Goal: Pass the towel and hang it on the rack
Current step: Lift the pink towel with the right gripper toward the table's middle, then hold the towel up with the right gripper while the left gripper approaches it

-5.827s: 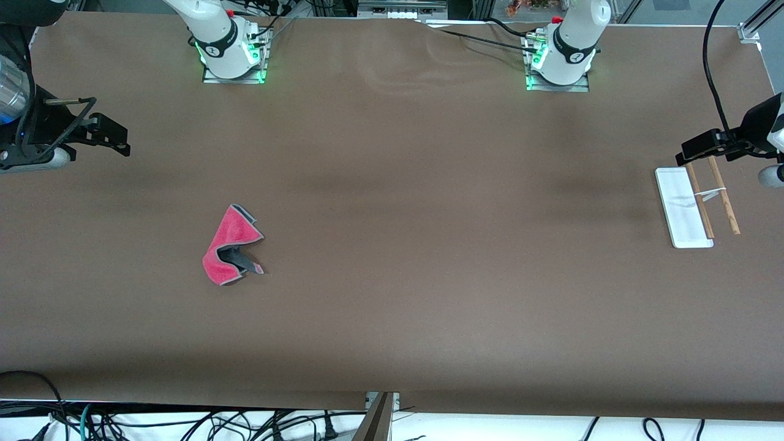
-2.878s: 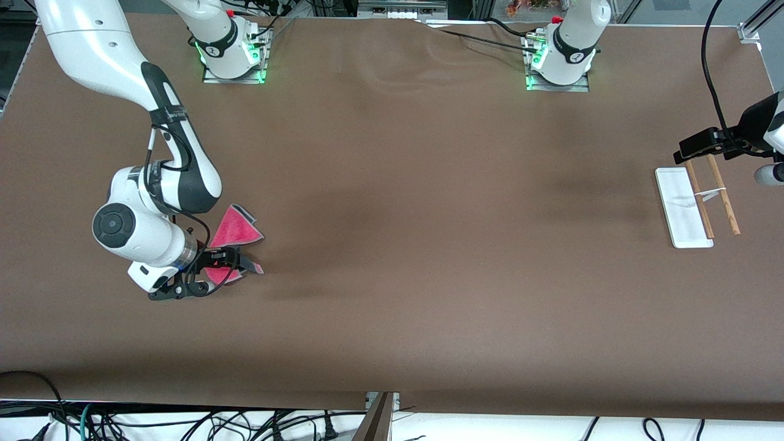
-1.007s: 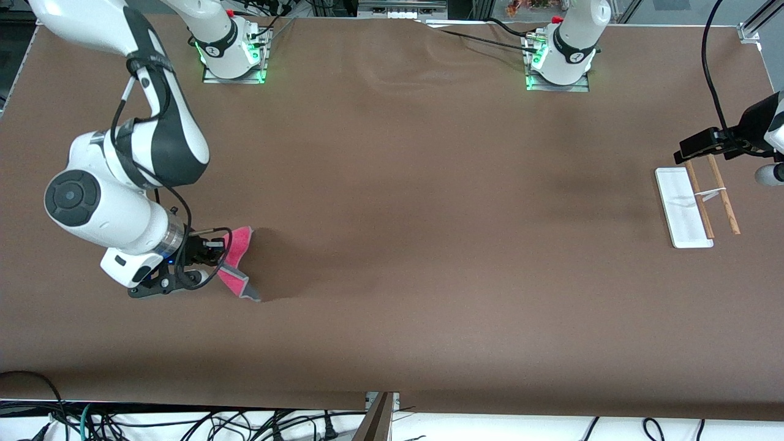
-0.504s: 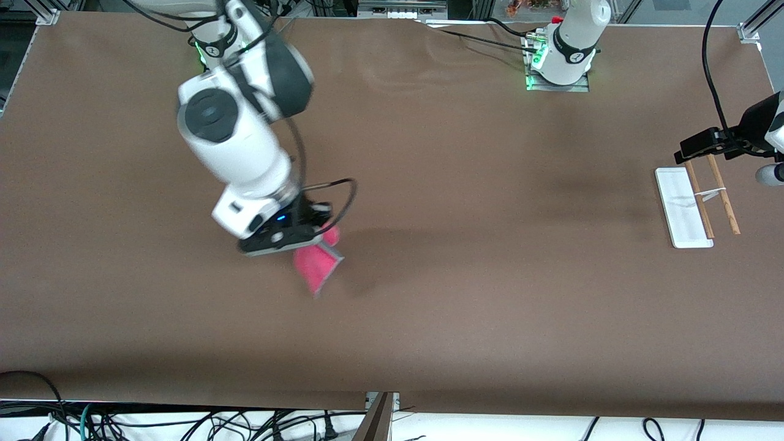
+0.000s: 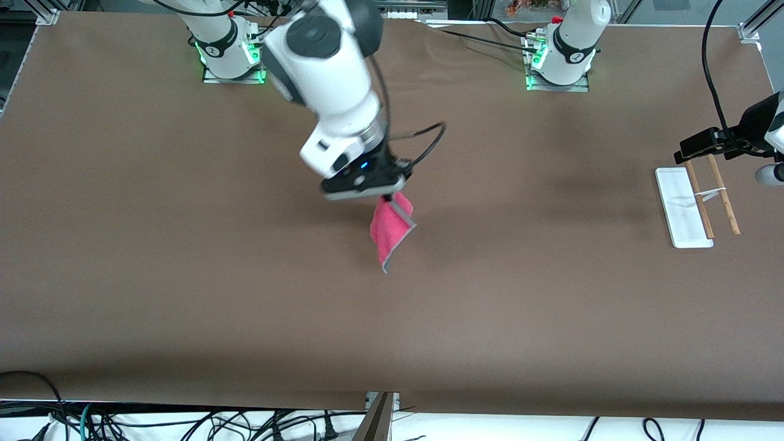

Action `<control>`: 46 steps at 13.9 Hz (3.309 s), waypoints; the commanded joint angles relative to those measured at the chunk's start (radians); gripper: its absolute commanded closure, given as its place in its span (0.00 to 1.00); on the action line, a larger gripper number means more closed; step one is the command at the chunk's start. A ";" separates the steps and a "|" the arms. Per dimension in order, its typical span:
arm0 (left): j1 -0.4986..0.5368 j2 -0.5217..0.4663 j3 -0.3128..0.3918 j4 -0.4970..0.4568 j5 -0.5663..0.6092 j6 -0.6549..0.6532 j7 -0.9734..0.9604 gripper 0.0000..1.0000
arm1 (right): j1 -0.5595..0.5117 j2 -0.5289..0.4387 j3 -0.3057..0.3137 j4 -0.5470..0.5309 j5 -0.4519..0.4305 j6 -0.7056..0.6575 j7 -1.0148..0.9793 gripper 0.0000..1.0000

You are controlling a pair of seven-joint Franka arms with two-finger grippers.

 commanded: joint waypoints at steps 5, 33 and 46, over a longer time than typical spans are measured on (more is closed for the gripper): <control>-0.006 0.093 0.000 0.076 -0.011 -0.027 0.022 0.00 | 0.096 0.018 -0.009 0.038 -0.016 0.052 0.023 1.00; -0.006 -0.021 -0.398 -0.760 -0.654 0.898 1.177 0.00 | 0.156 0.053 -0.012 0.037 -0.018 0.074 0.026 1.00; -0.007 0.032 -0.633 -0.773 -0.859 1.114 1.399 0.00 | 0.154 0.053 -0.012 0.037 -0.018 0.075 0.019 1.00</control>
